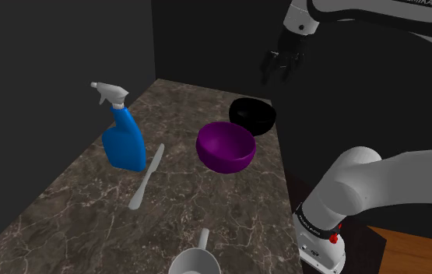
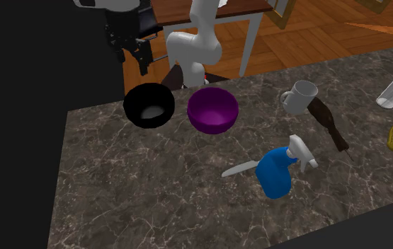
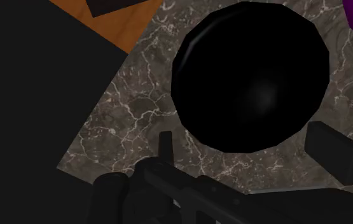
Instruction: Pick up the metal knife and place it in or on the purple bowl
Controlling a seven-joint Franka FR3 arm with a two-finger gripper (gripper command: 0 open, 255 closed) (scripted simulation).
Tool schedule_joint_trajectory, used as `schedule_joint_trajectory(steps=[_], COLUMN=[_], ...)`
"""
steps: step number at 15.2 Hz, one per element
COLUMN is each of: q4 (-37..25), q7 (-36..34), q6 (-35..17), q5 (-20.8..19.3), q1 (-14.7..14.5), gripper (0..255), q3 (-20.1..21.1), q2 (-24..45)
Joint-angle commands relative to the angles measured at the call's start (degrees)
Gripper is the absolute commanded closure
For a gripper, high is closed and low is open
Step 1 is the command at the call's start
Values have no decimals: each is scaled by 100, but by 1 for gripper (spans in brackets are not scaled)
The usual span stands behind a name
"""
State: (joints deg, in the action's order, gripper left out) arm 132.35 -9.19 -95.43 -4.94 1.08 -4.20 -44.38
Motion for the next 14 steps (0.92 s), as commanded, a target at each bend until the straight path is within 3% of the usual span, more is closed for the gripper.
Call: schedule_joint_trajectory(steps=[1, 8, 14], q4=[0, 525, 630], q7=[0, -1514, -2821], q6=[0, -119, -334], q5=[0, 605, 1178], q1=[0, -91, -190], gripper=[0, 0, 0], q3=[0, 988, 1874], q2=[0, -214, -1])
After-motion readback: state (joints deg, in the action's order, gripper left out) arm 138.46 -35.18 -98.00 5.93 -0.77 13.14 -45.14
